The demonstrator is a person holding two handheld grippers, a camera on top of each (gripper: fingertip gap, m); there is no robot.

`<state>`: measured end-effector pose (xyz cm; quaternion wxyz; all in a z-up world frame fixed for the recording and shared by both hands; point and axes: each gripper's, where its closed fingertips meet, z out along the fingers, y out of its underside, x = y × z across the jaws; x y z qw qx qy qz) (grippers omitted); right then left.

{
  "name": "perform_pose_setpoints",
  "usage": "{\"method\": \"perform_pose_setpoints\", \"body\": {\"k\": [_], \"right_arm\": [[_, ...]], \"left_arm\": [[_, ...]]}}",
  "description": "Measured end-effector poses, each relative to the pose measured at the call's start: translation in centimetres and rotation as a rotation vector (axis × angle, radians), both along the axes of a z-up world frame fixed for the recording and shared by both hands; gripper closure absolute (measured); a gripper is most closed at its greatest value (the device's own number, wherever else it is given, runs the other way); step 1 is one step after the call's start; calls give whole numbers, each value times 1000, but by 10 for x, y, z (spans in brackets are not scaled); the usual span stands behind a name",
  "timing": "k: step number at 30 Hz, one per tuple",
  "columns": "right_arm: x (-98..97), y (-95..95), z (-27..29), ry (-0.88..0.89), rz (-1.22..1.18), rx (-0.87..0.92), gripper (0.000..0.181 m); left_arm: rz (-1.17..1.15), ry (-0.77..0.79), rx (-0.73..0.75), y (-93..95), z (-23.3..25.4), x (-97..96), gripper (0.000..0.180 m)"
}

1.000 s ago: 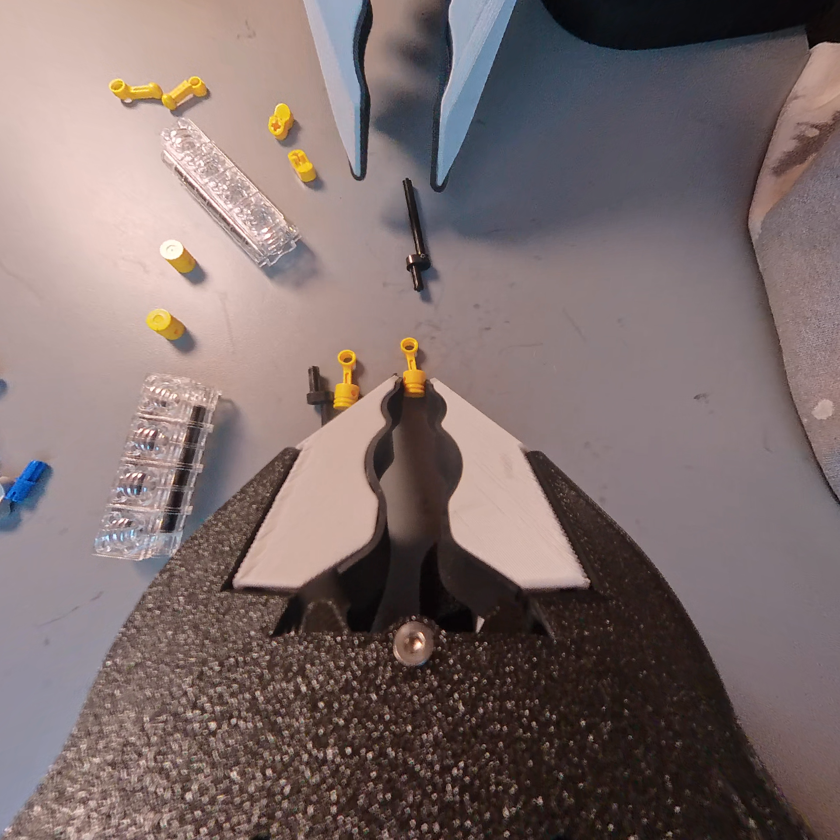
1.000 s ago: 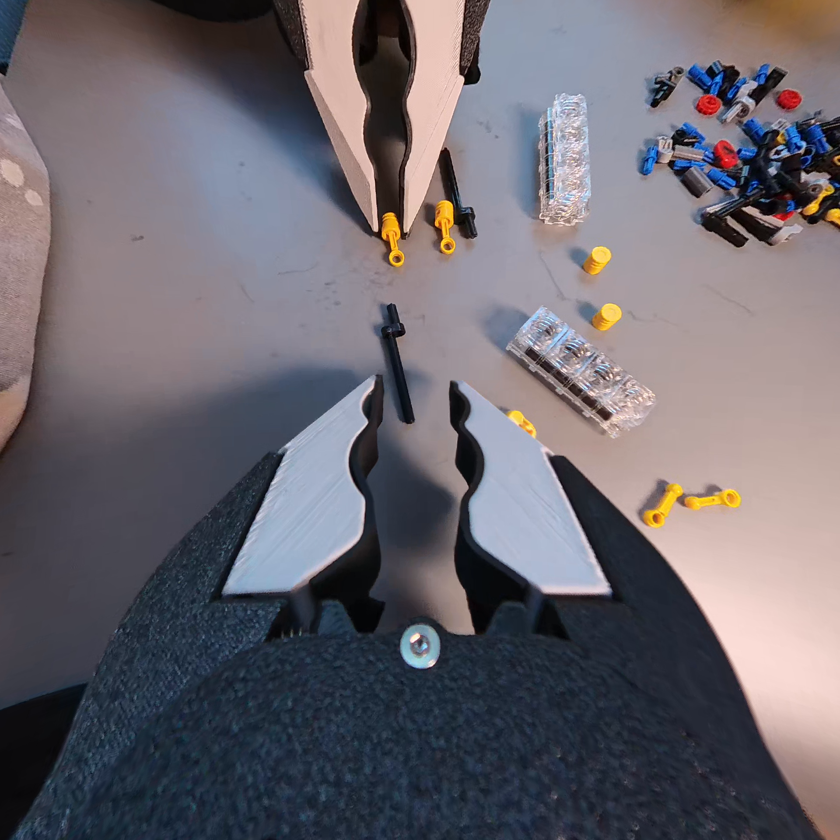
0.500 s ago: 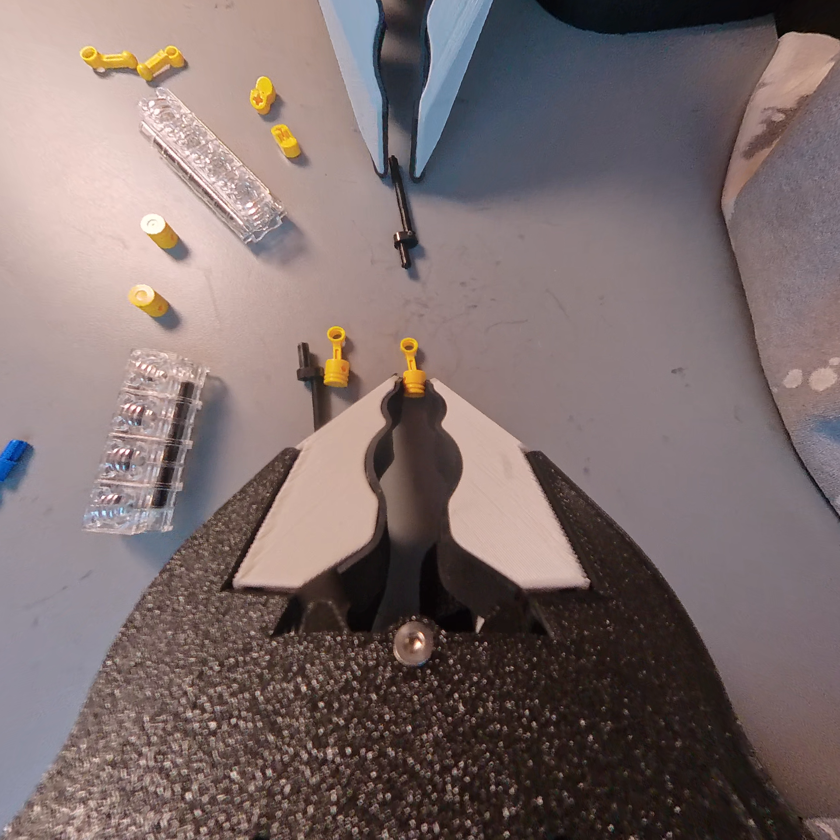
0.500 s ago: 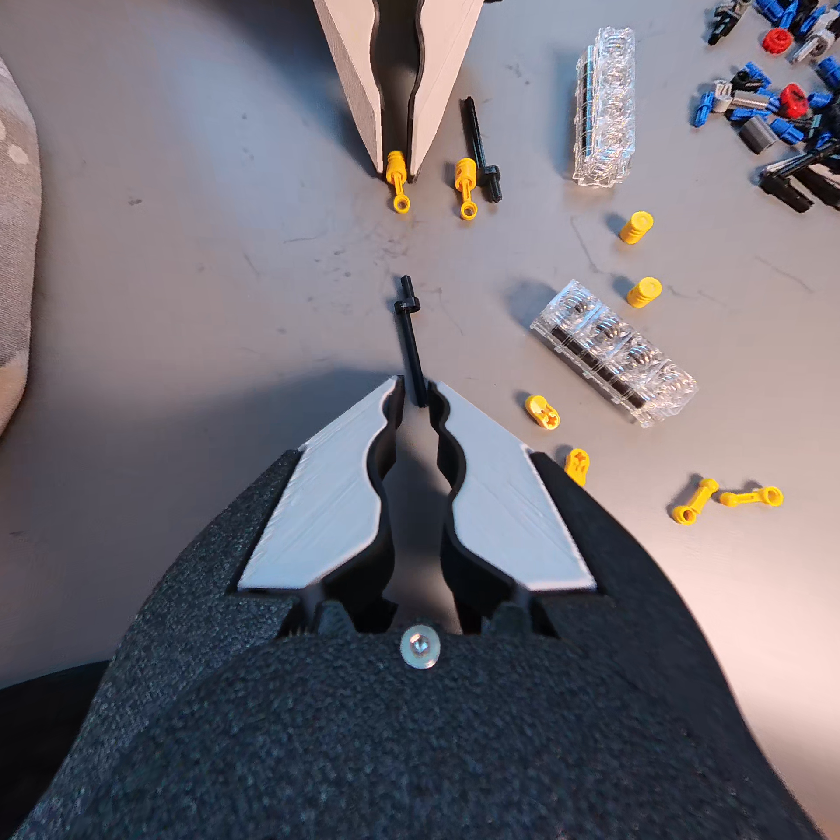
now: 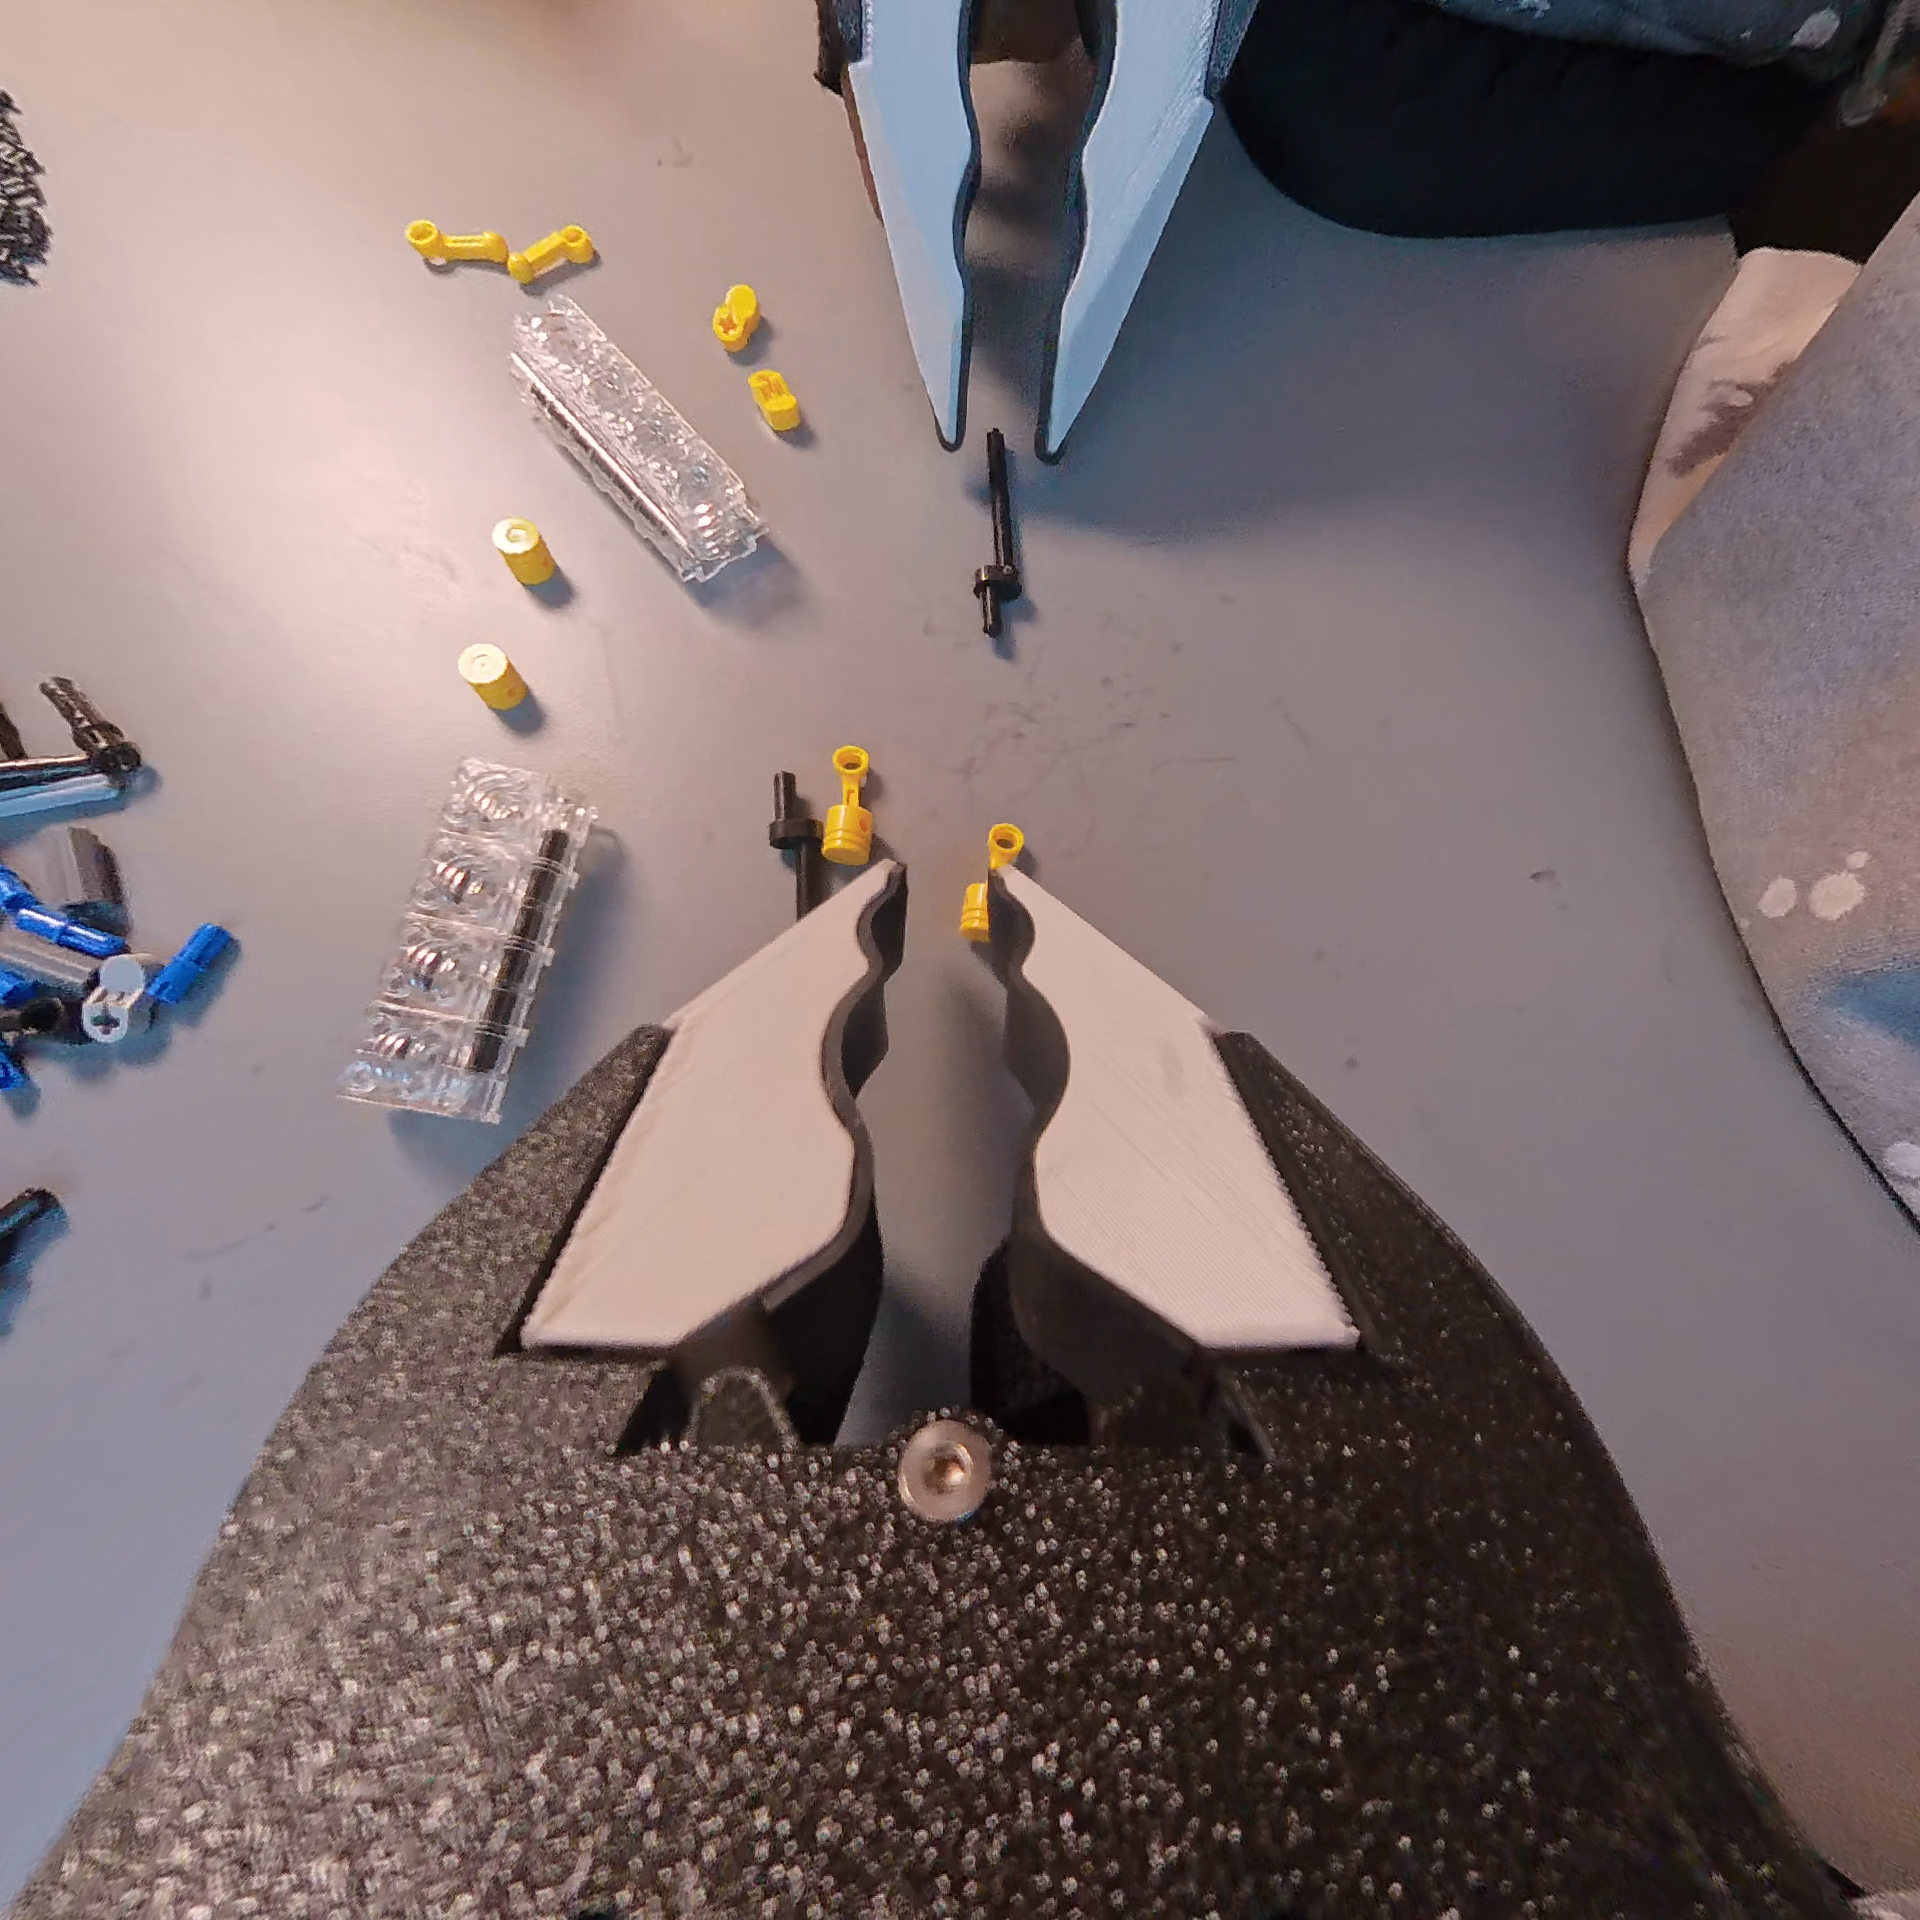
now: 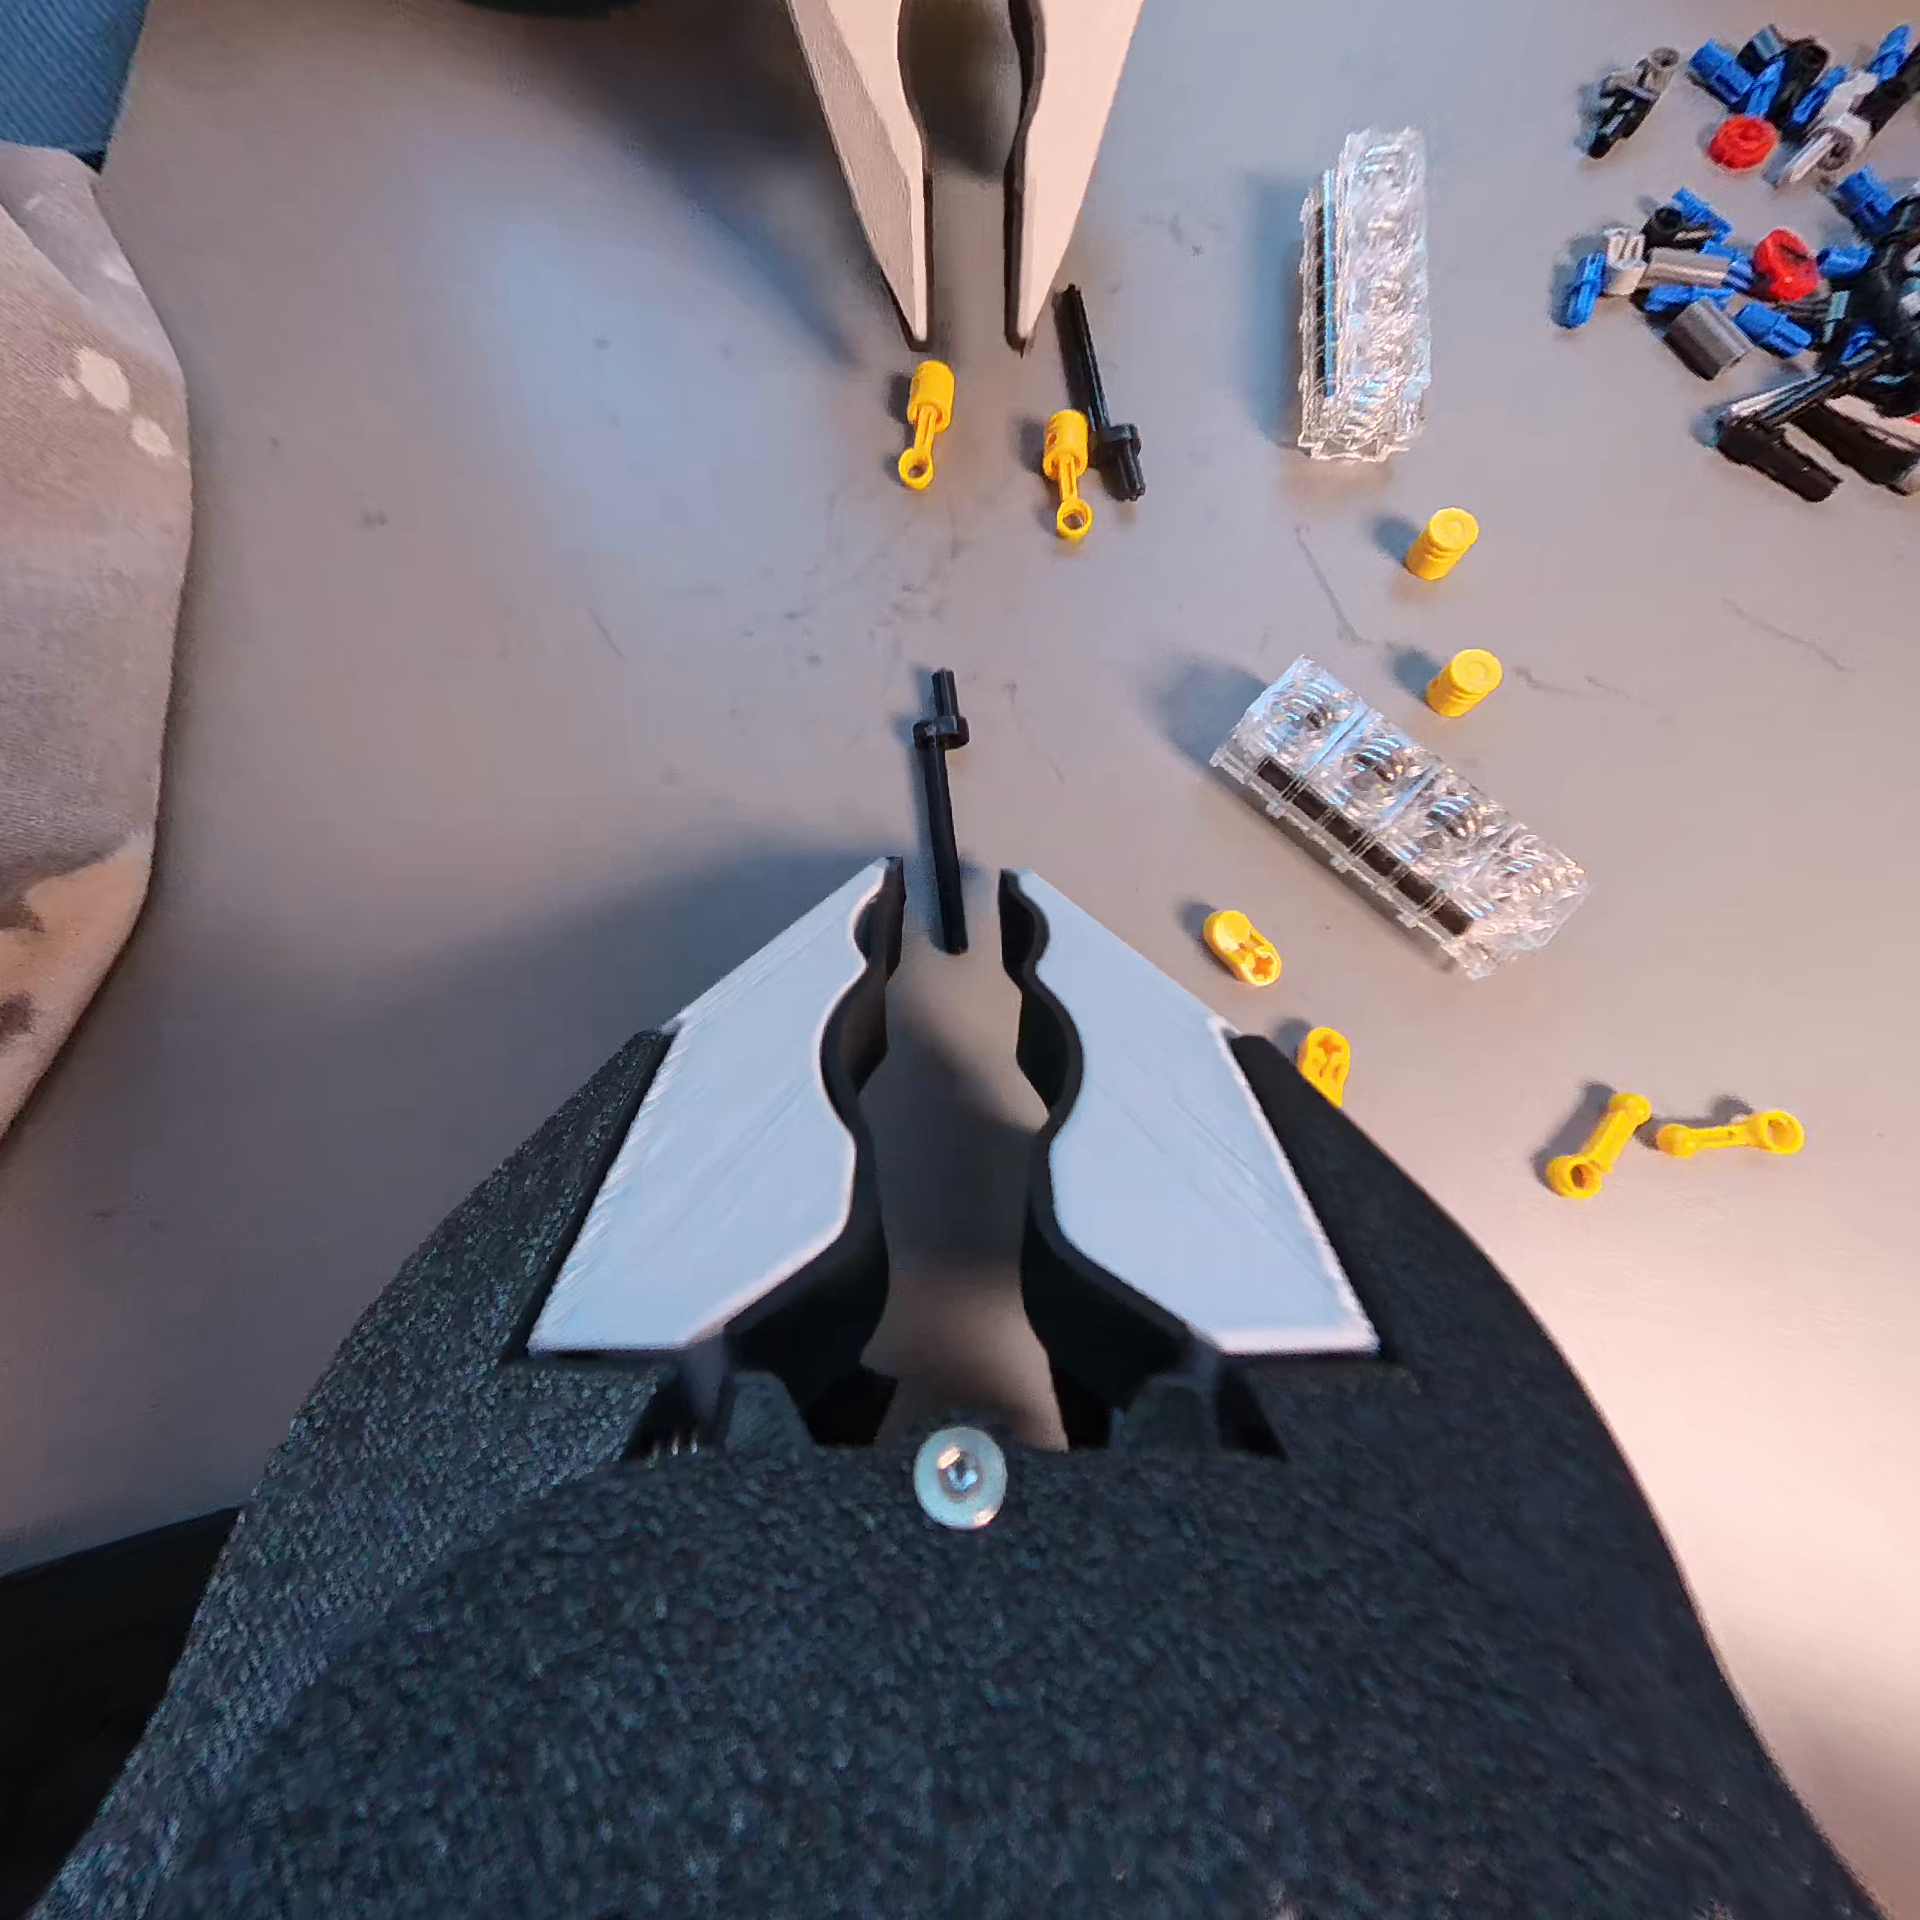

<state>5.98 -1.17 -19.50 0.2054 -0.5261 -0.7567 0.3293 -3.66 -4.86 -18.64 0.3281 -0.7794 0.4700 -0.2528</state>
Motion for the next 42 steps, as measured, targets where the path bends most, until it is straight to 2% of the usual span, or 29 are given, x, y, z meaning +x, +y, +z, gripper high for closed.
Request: {"method": "perform_pose_setpoints", "body": {"k": [9,12,16,24,30,42], "right_arm": [[-3,4,5,36,-23,-37,158],[-3,1,3,29,-14,-36,158],[-4,1,3,28,-12,-36,158],[-3,2,1,20,-16,-26,158],[-3,8,5,40,-37,-21,158],[-11,28,29,177,-132,-14,158]], "left_arm": [[19,4,84,11,0,15,150],[38,33,78,14,-5,14,141],[6,53,46,7,-12,17,141],[-26,86,25,0,-17,15,153],[-32,101,-4,-5,-17,5,171],[-39,100,-56,-14,-17,-10,172]]}}
